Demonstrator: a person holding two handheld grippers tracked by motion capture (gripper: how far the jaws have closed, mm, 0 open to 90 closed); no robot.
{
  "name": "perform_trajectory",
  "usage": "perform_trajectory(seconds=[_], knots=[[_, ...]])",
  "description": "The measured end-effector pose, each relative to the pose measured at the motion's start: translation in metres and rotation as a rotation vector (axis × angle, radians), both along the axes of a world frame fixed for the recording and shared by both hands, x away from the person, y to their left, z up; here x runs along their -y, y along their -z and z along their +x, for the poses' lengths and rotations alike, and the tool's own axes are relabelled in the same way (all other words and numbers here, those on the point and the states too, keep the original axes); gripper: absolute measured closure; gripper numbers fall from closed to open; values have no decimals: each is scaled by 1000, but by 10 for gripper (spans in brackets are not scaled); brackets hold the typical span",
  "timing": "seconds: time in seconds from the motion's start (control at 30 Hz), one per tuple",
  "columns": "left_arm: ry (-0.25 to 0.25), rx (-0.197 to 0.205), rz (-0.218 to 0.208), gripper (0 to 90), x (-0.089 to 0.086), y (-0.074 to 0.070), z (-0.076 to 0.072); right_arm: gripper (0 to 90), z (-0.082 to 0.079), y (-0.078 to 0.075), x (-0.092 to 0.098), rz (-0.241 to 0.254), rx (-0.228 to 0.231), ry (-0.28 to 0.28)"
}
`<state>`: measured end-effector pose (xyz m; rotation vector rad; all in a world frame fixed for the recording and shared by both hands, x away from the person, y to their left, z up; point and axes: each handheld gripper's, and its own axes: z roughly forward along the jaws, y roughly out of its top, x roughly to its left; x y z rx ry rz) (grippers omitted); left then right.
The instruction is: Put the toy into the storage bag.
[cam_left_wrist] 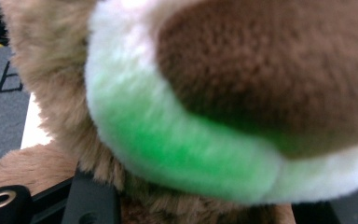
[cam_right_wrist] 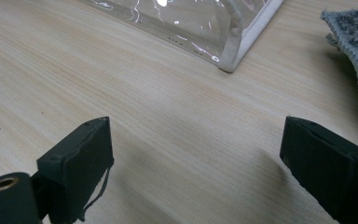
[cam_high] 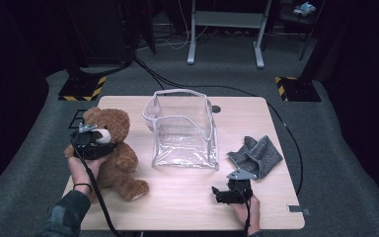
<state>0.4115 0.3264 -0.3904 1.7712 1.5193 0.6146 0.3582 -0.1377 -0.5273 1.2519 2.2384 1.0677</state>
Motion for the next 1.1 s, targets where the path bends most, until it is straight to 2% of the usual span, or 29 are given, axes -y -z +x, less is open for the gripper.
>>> perform_trajectory(seconds=[0.2, 0.43, 0.7, 1.1], knots=[[-11, 41, -12, 451, -3, -17, 1, 87, 0, 0, 1, 2, 4, 1], [-25, 81, 4, 451, -7, -40, 4, 93, 0, 0, 1, -2, 2, -9], [-48, 114, 35, 449, -7, -65, 18, 92, 0, 0, 0, 2, -1, -3], [-87, 175, 48, 448, -4, -104, 37, 92, 1, 0, 0, -5, 6, -12]])
